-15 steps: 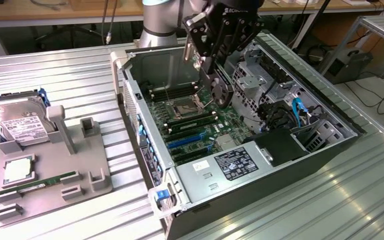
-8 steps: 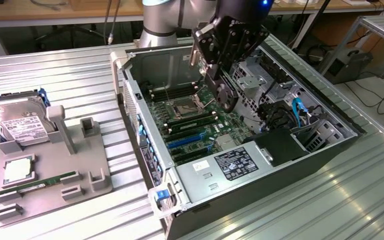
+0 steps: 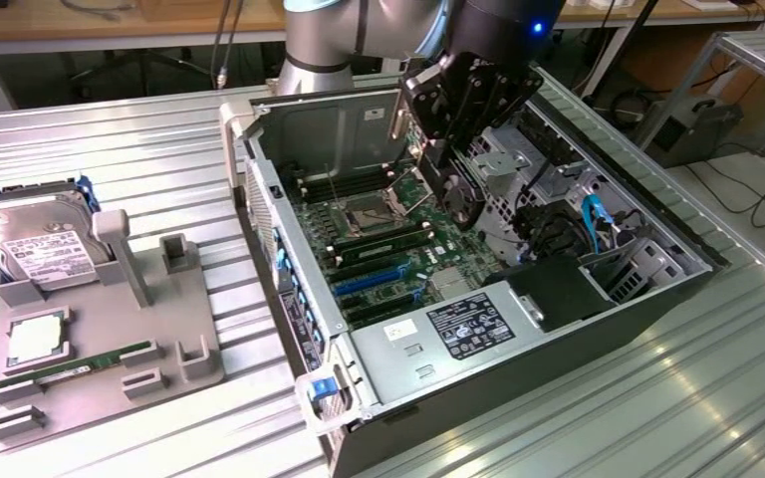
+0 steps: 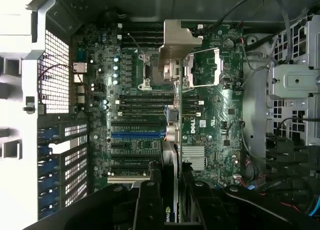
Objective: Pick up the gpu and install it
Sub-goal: 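Pick up the gpu and move the gpu toward the slot, then insert the gpu into the slot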
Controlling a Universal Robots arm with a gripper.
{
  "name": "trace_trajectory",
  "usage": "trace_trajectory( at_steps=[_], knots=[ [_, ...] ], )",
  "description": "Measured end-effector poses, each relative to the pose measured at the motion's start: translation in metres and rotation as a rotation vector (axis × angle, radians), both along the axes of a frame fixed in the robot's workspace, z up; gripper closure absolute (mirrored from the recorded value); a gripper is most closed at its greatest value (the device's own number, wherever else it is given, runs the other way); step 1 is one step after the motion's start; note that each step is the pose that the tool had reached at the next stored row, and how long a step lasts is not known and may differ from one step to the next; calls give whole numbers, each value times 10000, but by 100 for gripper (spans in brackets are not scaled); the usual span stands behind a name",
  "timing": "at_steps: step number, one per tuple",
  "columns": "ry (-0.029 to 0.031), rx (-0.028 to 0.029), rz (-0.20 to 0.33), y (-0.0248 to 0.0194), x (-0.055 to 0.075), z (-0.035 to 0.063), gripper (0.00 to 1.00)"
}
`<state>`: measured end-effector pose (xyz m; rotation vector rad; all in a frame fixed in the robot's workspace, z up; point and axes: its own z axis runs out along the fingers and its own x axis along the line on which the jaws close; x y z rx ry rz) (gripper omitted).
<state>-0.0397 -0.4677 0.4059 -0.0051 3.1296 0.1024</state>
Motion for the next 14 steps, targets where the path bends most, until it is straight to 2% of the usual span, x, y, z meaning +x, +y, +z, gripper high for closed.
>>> trace_trajectory(
  at_steps=[14],
  knots=[
    [-1,2,1,0,1,-1,74]
  ],
)
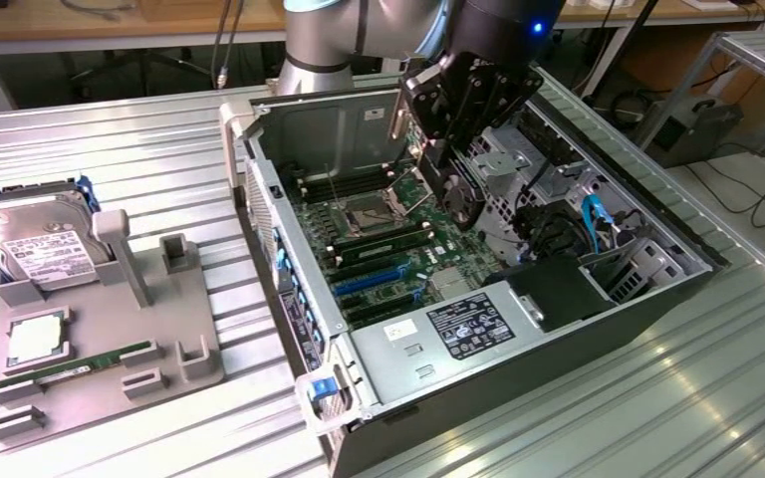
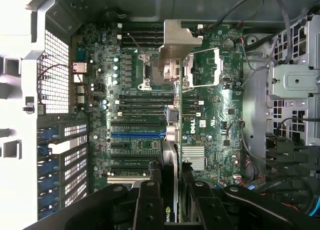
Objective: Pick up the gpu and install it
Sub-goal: 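Insert the gpu into the slot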
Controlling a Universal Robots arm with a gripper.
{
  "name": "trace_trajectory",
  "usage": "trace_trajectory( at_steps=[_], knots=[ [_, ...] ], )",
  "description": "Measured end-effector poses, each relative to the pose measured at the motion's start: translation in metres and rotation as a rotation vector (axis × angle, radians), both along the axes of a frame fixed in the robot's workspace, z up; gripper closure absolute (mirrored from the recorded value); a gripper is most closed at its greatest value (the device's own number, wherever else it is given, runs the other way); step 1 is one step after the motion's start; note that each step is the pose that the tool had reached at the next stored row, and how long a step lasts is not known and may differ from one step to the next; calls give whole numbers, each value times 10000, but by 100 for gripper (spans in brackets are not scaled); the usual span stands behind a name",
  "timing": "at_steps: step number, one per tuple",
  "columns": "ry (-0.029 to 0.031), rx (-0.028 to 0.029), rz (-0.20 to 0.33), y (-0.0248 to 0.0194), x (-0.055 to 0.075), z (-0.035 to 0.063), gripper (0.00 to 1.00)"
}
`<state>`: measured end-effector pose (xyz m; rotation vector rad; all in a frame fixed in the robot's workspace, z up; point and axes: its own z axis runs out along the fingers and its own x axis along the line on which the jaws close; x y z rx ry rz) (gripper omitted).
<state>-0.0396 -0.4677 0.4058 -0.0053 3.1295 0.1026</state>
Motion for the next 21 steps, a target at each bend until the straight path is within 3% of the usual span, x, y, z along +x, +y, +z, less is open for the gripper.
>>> trace_trajectory(
  at_steps=[3,8,21],
  knots=[
    [-2,-1,443,0,0,-2,74],
    [-2,-1,1960,0,0,-7,74],
    [-3,0,4612,0,0,-19,74]
  ],
)
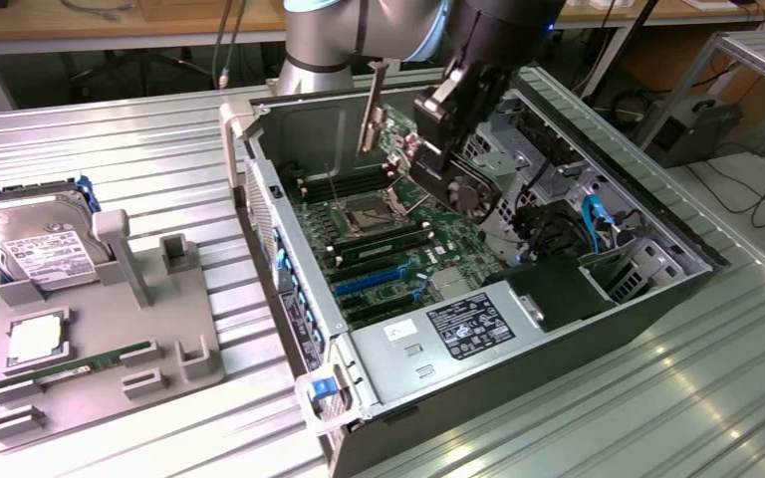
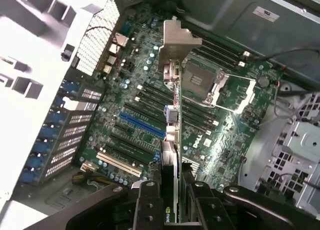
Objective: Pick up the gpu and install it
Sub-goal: 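Insert the gpu into the slot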
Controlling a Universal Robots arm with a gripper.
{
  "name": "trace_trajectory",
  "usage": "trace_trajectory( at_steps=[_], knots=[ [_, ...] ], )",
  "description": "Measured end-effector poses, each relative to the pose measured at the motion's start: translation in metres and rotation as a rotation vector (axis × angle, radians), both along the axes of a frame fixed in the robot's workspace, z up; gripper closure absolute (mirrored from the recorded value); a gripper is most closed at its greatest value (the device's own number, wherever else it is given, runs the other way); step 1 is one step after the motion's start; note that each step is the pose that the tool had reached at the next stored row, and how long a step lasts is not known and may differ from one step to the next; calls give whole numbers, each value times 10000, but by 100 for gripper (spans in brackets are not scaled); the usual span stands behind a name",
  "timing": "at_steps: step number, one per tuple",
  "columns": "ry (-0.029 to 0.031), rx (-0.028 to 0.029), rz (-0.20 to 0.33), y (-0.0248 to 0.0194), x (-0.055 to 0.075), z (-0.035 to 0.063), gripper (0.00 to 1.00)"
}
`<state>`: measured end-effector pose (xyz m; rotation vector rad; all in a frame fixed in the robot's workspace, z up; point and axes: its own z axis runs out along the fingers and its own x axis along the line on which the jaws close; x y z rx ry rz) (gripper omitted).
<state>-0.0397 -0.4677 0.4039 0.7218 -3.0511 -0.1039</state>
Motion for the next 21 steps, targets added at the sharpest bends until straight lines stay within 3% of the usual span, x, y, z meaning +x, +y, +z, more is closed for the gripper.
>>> trace_trajectory(
  at_steps=[16,19,21],
  knots=[
    [0,0,3659,0,0,-21,74],
    [0,0,4752,0,0,-30,74],
    [0,0,5118,0,0,-33,74]
  ],
)
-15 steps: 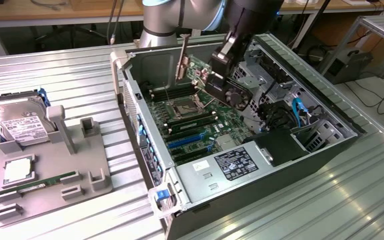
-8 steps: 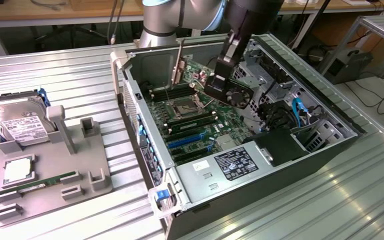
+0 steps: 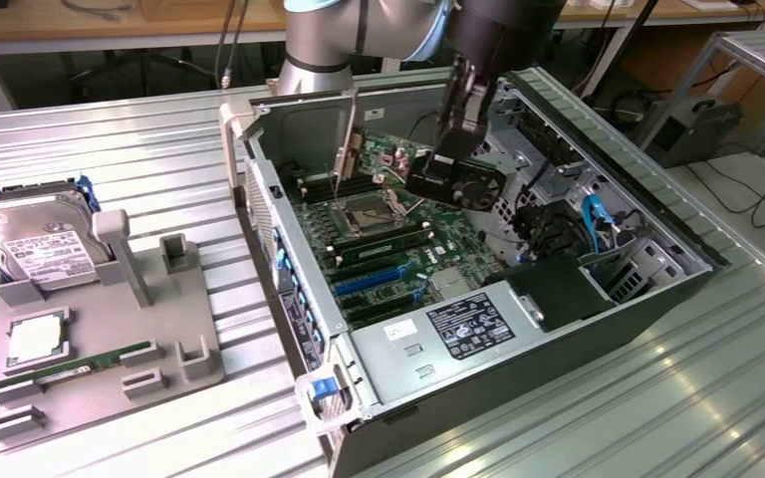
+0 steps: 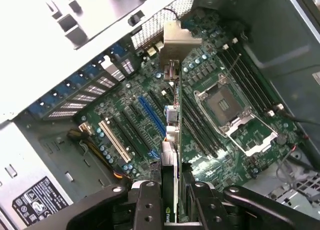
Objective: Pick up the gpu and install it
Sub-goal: 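Insert the gpu into the slot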
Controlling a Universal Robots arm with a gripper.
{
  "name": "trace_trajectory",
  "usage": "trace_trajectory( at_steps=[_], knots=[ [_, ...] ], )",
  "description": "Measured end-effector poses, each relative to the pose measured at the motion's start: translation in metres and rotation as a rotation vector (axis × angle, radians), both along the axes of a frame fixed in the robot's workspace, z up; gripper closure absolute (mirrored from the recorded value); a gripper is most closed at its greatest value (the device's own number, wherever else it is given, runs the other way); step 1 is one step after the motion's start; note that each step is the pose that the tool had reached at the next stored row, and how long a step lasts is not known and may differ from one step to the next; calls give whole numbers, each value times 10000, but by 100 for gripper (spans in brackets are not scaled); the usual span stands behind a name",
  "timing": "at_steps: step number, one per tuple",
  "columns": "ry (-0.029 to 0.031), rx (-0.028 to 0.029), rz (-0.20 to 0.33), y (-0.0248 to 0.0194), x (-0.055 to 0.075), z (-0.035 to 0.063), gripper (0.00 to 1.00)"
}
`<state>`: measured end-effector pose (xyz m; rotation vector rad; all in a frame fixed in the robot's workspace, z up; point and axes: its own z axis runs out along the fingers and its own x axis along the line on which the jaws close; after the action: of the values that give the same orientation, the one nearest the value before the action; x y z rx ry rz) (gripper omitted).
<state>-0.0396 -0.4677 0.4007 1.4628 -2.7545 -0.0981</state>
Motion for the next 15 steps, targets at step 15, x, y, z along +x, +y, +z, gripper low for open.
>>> trace_trajectory(
  at_steps=[15],
  knots=[
    [0,1,3571,0,0,-34,74]
  ],
)
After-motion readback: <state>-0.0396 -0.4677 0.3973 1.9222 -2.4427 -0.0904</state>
